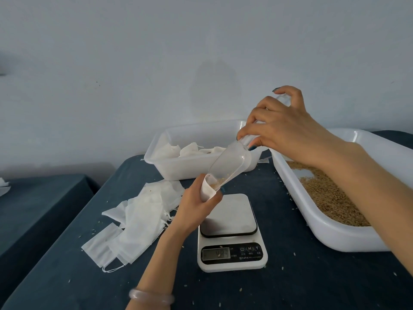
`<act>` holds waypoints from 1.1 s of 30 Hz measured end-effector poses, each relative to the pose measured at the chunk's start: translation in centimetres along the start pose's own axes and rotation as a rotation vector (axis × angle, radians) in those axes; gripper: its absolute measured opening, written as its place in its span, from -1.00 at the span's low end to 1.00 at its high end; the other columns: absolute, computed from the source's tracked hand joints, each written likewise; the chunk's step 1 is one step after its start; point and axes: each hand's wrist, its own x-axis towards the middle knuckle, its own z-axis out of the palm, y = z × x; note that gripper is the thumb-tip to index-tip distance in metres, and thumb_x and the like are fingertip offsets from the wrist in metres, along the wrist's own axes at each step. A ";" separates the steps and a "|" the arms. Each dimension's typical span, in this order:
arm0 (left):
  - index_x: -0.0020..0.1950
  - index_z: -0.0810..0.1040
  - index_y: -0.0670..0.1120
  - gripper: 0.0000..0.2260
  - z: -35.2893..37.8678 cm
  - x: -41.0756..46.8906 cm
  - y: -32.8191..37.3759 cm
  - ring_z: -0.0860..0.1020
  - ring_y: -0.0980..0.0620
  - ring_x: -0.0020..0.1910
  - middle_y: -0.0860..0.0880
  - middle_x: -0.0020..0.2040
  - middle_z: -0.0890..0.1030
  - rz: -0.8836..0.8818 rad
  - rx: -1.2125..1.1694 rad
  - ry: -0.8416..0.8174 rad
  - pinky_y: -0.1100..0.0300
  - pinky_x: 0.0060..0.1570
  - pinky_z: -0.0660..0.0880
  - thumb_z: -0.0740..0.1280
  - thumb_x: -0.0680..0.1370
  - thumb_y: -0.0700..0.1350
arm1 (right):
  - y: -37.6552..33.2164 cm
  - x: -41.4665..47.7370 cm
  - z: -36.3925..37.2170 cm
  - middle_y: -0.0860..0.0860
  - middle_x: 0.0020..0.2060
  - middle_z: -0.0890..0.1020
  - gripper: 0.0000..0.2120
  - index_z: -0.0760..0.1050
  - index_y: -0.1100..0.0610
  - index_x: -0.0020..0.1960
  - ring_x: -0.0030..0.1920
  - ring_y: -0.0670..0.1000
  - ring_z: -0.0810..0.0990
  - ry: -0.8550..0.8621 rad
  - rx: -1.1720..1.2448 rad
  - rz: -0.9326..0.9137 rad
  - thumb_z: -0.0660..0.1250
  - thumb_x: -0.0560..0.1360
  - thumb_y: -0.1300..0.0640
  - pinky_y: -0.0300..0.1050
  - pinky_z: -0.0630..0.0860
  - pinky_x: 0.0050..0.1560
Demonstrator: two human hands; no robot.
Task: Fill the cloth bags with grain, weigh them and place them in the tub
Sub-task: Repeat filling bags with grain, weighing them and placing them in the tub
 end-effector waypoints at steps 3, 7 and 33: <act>0.00 0.45 0.24 -0.78 0.0 -0.1 0.1 0.48 0.18 -0.36 0.23 -0.28 0.54 -0.012 -0.049 -0.010 0.30 -0.38 0.41 0.34 0.40 0.21 | 0.3 -0.5 0.4 -0.10 -0.05 0.63 -0.78 0.64 -0.11 0.11 0.10 0.05 0.54 -0.007 0.020 0.024 0.41 0.47 -0.07 0.18 0.08 0.35; -0.01 0.46 0.21 -0.85 -0.1 -0.2 0.4 0.46 0.20 -0.41 0.18 -0.33 0.53 -0.033 -0.111 -0.001 0.33 -0.41 0.43 0.34 0.44 0.10 | 1.2 -2.0 2.0 -0.20 -0.05 0.58 -0.72 0.57 -0.20 0.12 0.13 -0.04 0.48 -0.148 0.163 0.209 0.20 0.49 -0.17 0.03 -0.02 0.34; 0.21 0.61 0.09 -0.71 -0.8 0.5 1.2 0.56 0.21 0.02 0.00 0.09 0.65 0.105 -0.096 0.041 0.40 0.02 0.41 0.09 0.70 -0.04 | 4.4 -9.5 5.6 0.22 0.24 0.52 -0.59 0.37 0.35 0.37 0.15 0.15 0.53 -1.000 0.281 1.154 0.15 0.67 0.07 -0.10 0.42 0.04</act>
